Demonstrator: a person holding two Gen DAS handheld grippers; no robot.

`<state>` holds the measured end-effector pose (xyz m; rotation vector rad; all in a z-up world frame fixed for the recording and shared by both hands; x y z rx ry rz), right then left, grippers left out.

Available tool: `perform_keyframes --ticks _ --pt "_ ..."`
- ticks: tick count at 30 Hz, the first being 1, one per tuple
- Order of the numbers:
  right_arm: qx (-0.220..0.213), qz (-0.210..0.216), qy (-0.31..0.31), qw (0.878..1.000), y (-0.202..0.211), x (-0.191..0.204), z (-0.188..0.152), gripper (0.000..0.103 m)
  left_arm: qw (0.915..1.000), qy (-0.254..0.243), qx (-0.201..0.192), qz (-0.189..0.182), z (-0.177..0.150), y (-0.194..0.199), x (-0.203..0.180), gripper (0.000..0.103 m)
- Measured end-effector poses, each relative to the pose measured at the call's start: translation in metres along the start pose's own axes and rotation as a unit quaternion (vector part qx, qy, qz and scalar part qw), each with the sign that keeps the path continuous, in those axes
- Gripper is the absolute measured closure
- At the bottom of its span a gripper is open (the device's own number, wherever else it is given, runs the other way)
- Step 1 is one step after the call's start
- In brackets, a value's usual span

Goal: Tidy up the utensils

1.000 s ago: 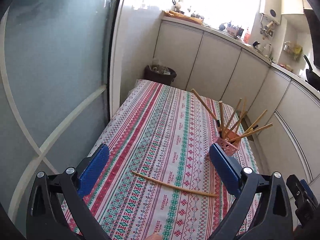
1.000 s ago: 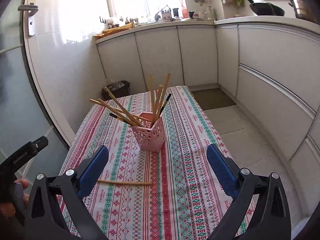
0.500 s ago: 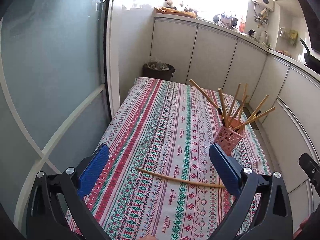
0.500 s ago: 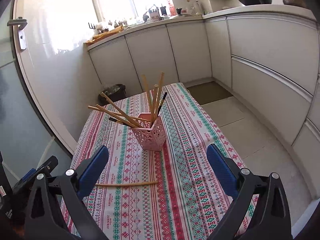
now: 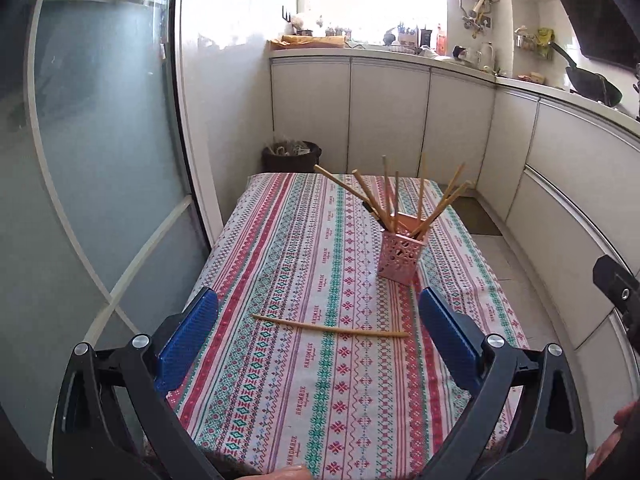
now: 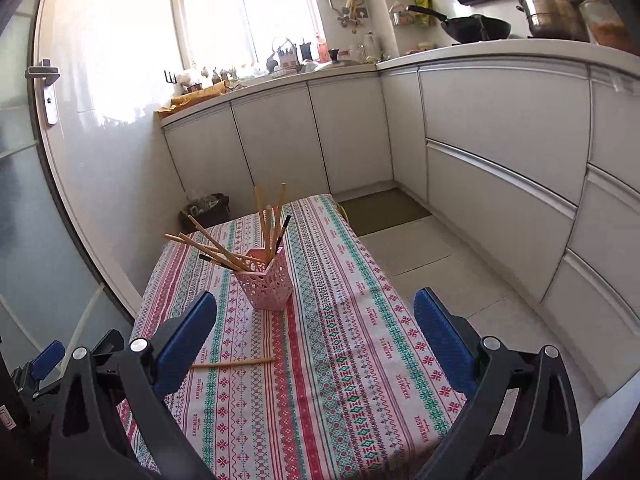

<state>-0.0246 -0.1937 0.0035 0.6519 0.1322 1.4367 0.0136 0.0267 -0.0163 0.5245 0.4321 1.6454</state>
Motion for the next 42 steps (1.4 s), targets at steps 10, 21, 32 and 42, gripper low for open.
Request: perform_keyframes --ticks 10,21,32,42 --pt "-0.011 -0.028 -0.019 0.999 0.012 -0.030 0.011 0.007 0.9995 -0.013 -0.026 0.009 0.010 0.030 -0.031 0.007" --pt "-0.005 -0.023 -0.031 0.999 0.005 -0.038 0.021 0.007 0.9997 -0.024 -0.011 -0.002 0.024 0.021 -0.053 0.007" --pt "-0.022 -0.027 -0.052 0.998 0.010 -0.051 0.039 0.007 0.9994 -0.012 -0.015 -0.029 0.038 0.018 -0.061 0.007" --pt "-0.030 -0.027 -0.054 0.998 0.019 -0.051 0.039 0.007 0.9994 -0.013 -0.017 -0.029 0.041 0.022 -0.064 0.007"
Point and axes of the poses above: each gripper's, at about its wrist camera, not at the fingertips, and y roughly against the way its jaws point, x to its left, z to its top, the point moved 1 cm from there along -y, roughly the way its jaws point, and after that the axes turned 6 degrees about -y, right-handed, at the moved point
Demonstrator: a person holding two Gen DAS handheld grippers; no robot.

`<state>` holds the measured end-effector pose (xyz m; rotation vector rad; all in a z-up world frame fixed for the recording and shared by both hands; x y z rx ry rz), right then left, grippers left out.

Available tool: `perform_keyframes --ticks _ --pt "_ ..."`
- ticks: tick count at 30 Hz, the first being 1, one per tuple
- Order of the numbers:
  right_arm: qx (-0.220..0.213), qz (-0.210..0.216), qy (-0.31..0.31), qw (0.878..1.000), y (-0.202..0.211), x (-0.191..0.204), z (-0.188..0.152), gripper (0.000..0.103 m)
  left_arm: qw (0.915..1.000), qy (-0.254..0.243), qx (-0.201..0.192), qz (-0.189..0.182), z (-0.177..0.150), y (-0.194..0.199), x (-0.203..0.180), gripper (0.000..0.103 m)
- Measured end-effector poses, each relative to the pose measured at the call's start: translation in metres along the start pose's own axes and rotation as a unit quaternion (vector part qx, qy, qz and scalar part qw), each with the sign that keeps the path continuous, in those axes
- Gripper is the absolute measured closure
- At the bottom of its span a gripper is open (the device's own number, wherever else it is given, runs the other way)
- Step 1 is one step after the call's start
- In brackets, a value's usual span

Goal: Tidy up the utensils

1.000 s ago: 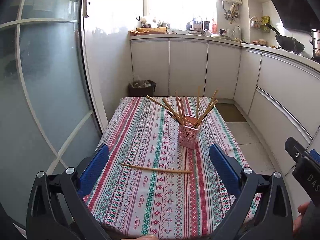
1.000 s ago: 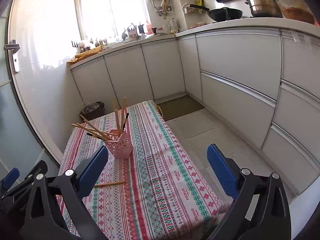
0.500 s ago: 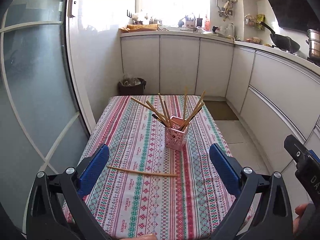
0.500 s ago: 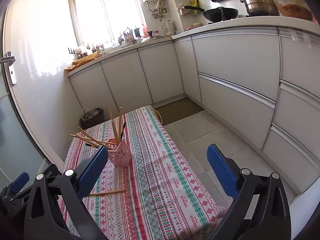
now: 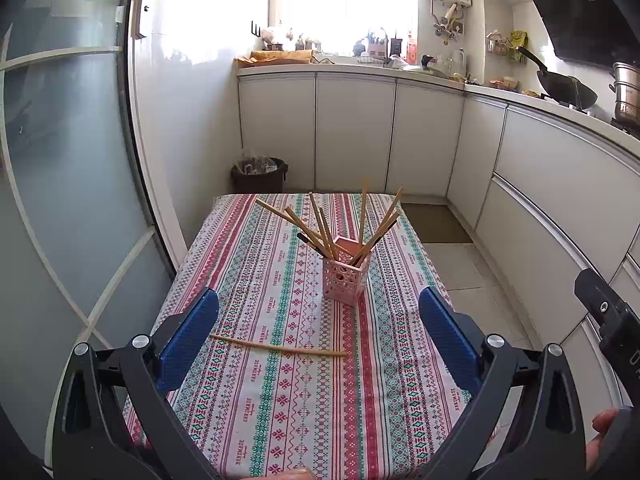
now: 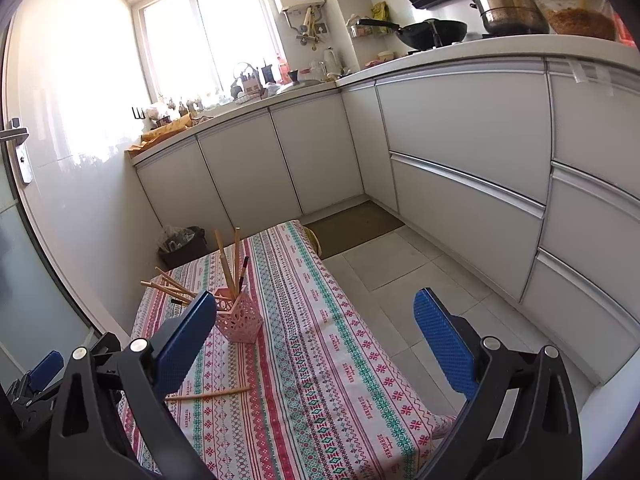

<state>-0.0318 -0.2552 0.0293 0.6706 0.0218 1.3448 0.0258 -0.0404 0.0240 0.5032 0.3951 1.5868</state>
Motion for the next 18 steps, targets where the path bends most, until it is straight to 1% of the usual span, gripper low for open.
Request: perform_keyframes --ticks 18 --pt "0.007 0.011 0.001 1.000 0.0065 0.0022 -0.0041 0.007 1.0000 -0.001 -0.005 0.001 -0.0022 0.0073 0.0007 0.007"
Point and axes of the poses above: each gripper's, at about its wrist camera, not at the fingertips, and y roughly against the way its jaws point, x to its left, z to its top, the point moved 1 cm from there along -y, roughly the way its jaws point, and after that the axes turned 6 degrees about -y, right-handed, at the moved point
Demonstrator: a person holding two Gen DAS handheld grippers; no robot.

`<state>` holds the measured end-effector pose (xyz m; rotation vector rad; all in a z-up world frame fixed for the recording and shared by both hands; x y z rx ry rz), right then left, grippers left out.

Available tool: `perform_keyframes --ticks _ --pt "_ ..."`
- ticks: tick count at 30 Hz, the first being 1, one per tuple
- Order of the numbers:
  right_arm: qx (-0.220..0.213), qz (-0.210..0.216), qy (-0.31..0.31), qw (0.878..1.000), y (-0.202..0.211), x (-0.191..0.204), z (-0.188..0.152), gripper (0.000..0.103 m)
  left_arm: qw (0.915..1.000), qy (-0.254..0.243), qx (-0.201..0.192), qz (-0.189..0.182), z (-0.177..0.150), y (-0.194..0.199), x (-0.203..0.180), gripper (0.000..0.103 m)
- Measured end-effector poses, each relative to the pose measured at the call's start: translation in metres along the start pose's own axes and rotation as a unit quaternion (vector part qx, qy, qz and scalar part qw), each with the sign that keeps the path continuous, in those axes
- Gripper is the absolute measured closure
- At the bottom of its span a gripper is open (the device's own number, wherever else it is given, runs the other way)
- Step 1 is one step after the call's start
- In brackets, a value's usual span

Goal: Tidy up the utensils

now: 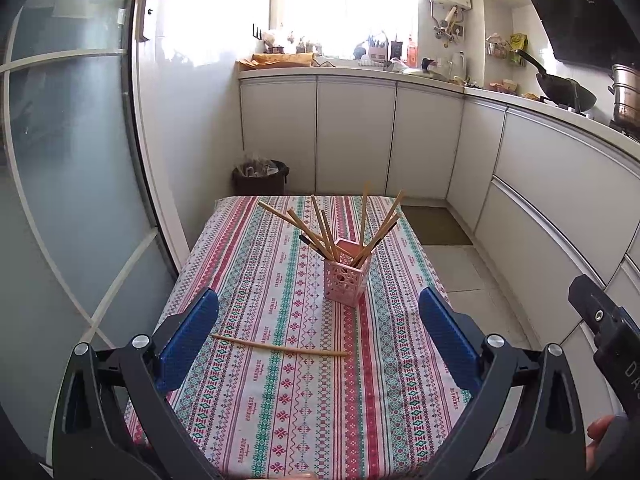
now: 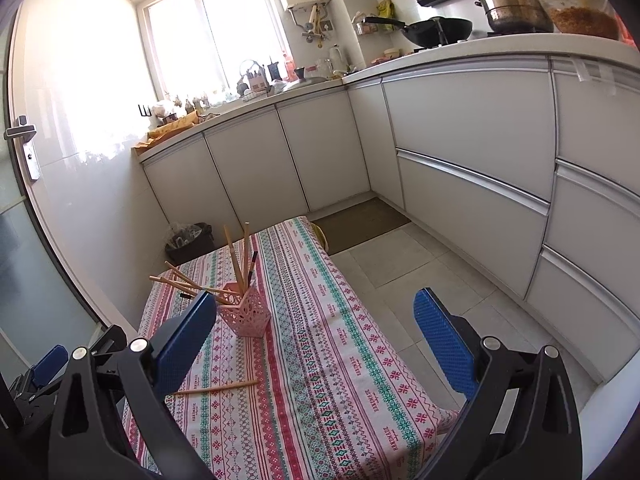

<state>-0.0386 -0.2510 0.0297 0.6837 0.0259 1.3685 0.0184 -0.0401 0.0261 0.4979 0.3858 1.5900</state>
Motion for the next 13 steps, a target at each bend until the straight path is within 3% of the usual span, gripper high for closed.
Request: perform_keyframes --ticks 13 --pt "0.009 0.006 -0.001 1.000 -0.0017 0.0013 -0.0020 0.007 0.9997 0.017 -0.009 -0.018 -0.0030 0.0018 0.0060 0.007"
Point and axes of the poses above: each gripper's, at about its wrist camera, not at the fingertips, and y roughly against the way its jaws point, x to its left, z to its top, the point moved 1 cm from there along -y, roughly the way its jaws point, and after that the axes turned 6 degrees about -y, right-handed, at the moved point
